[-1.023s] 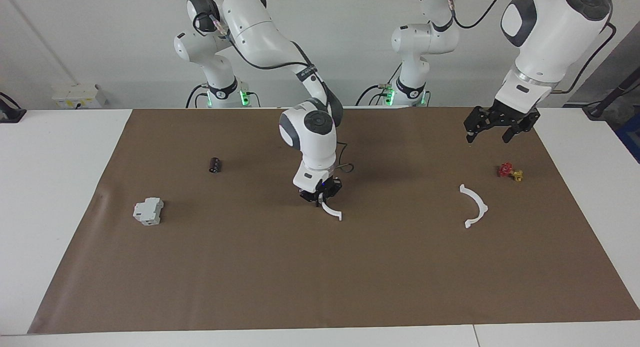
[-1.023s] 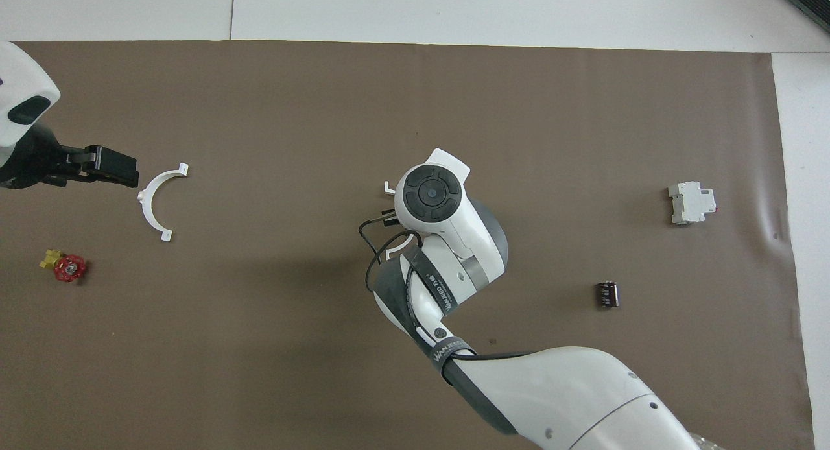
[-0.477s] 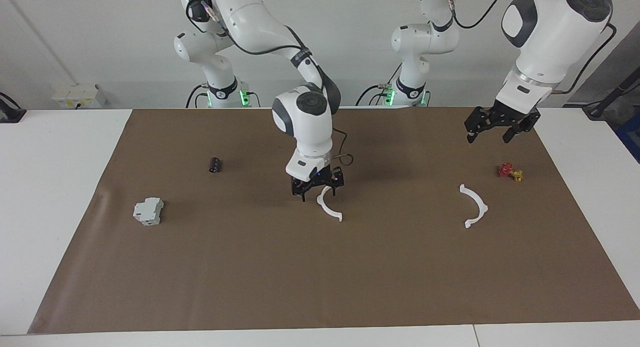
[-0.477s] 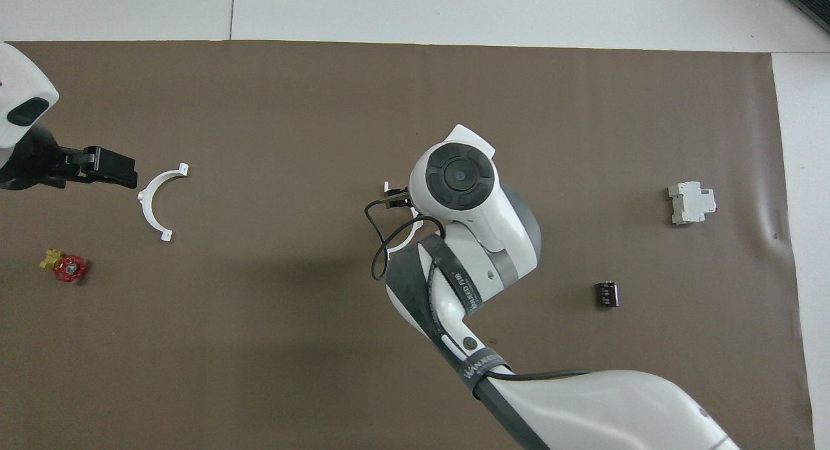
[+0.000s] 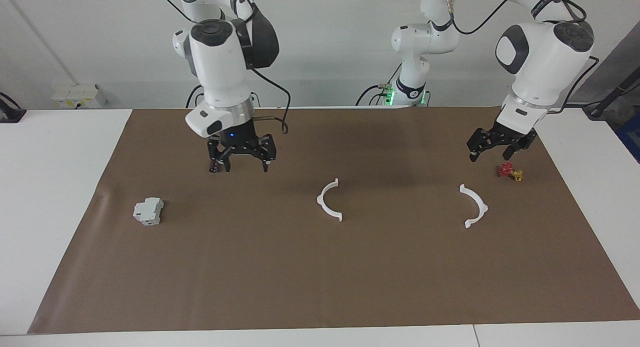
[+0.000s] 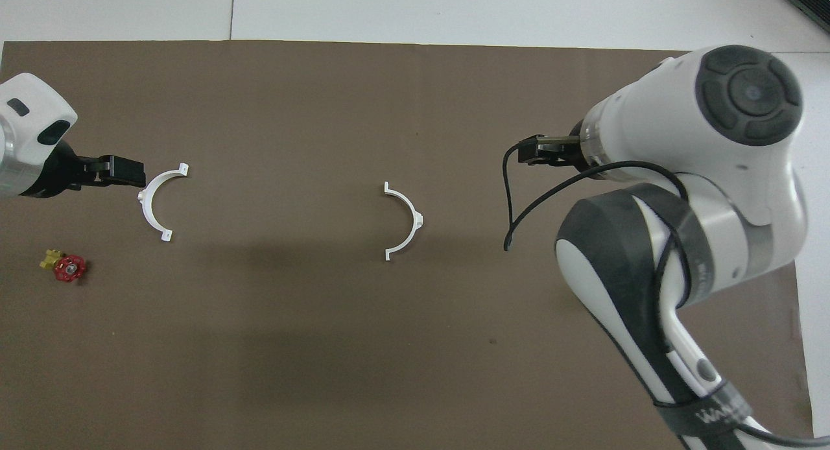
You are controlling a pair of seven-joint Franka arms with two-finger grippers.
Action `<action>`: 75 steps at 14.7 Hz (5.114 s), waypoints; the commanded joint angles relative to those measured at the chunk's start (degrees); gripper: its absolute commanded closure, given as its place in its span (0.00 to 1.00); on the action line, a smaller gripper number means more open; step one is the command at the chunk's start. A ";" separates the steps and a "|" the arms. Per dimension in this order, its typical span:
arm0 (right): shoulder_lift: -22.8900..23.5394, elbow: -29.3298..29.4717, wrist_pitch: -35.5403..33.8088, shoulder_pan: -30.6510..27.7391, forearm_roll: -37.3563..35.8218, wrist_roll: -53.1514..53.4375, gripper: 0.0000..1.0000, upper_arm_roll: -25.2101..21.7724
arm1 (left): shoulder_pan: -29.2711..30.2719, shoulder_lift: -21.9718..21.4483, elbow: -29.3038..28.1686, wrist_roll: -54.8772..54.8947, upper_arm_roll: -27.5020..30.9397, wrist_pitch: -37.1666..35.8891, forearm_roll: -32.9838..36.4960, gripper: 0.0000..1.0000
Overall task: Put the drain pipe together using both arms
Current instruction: 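Release the clamp half and withdraw the right gripper to its rest spot, then grasp the other white clamp half with the left gripper, then carry the clamp half to the placed half with the left gripper, then align and press the held half onto the placed half, left gripper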
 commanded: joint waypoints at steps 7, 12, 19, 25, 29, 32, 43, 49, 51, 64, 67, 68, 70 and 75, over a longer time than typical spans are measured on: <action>-9.11 -1.53 -17.51 -17.07 -0.40 -18.61 0.00 0.40 | 3.05 5.04 -11.86 -0.44 1.33 21.50 0.73 0.00; -9.91 -1.80 -19.64 -21.38 -0.15 -19.94 0.00 0.40 | 4.02 9.62 -13.08 -8.30 1.77 24.49 0.65 0.00; -11.31 -1.62 -19.28 -21.47 -0.93 -26.67 0.00 0.40 | 3.94 13.23 -15.81 -19.50 2.21 28.90 0.65 0.00; -10.53 2.49 -21.29 -21.65 -1.28 -20.65 0.00 0.75 | 3.67 13.05 -16.43 -20.48 2.13 28.63 0.65 0.29; -9.91 3.56 -22.01 -21.47 -2.69 -21.17 0.00 1.45 | 3.58 12.70 -16.34 -19.87 2.12 26.62 0.65 1.00; -12.45 -1.59 -21.31 -19.90 -2.69 -20.82 0.00 2.24 | 2.27 12.61 -16.00 -20.91 1.86 25.21 0.65 1.00; -12.46 -1.62 -20.43 -19.54 -1.90 -20.82 0.00 2.15 | -21.54 12.44 -10.99 -58.52 1.60 24.06 0.65 1.00; -12.46 -1.62 -20.43 -19.54 -1.90 -20.90 0.00 2.24 | -22.70 11.91 -4.67 -56.35 1.77 13.28 0.82 1.00; -12.46 -1.62 -20.43 -19.54 -1.90 -20.90 0.00 2.16 | -23.40 11.91 -3.25 -56.69 1.51 11.23 0.82 1.00; -12.46 -1.62 -20.43 -19.54 -1.90 -20.90 0.00 2.15 | -32.63 12.52 -13.62 -72.24 1.33 25.54 0.74 1.00; -12.46 -1.62 -20.43 -19.54 -1.90 -20.90 0.00 2.15 | -32.80 12.61 -15.99 -73.13 1.33 29.94 0.74 1.00; -12.46 -1.62 -20.43 -19.54 -1.90 -20.90 0.00 2.15 | -32.80 12.61 -15.99 -73.13 1.33 30.04 0.74 1.00; -12.46 -1.62 -20.43 -19.54 -1.90 -20.90 0.00 2.15 | -32.72 12.96 -15.91 -73.04 1.33 31.00 0.74 1.00; -12.46 -1.62 -20.43 -19.54 -1.90 -20.90 0.00 2.15 | -34.47 14.20 -15.47 -73.04 1.51 31.97 0.74 1.00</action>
